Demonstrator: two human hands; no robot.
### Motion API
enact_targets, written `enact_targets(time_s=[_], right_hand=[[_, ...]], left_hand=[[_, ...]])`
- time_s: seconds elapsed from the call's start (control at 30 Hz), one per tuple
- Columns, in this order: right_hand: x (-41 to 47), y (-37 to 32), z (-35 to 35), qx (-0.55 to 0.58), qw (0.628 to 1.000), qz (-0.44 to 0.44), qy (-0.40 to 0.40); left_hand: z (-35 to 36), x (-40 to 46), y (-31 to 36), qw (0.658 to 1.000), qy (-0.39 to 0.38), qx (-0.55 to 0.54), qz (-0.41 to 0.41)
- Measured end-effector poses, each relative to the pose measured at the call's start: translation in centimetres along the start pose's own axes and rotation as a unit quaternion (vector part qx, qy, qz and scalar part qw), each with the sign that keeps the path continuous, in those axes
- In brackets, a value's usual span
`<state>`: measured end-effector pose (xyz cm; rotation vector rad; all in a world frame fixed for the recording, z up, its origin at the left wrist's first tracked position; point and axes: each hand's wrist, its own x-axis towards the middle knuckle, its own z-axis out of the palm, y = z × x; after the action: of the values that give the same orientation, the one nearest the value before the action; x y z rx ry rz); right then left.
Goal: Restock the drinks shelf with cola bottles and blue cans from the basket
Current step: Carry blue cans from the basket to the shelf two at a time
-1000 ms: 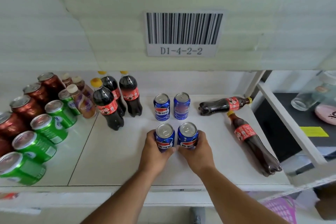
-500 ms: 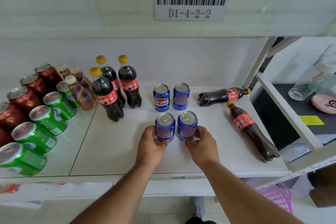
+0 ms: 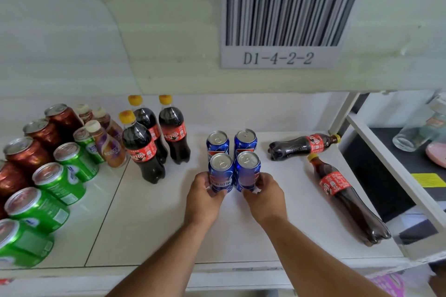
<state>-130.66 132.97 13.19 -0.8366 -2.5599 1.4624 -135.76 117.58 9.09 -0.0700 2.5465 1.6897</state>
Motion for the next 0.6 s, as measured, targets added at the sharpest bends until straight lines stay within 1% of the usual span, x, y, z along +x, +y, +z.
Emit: enact_targets(time_s=[0.3,0.43,0.53,0.6], right_hand=[[1.9,-0.6,0.6,-0.014,1.0,0.005,0.011],[1.5,-0.7,0.3,-0.031,1.0,0.002,0.004],[0.5,-0.6,-0.2,-0.04,0.999,0.02,-0.008],[-0.4,-0.6,-0.5,-0.056,0.998,0.03,-0.02]], left_hand=[[0.1,1.6,0.6,1.0,0.001,0.019,0.002],[-0.3,1.3,0.5,0.999,-0.006,0.038,-0.012],[-1.2,0.6,0.7,0.997,-0.01,0.061,-0.037],[-2.1,-0.2,0.8,0.996,-0.009,0.077,-0.037]])
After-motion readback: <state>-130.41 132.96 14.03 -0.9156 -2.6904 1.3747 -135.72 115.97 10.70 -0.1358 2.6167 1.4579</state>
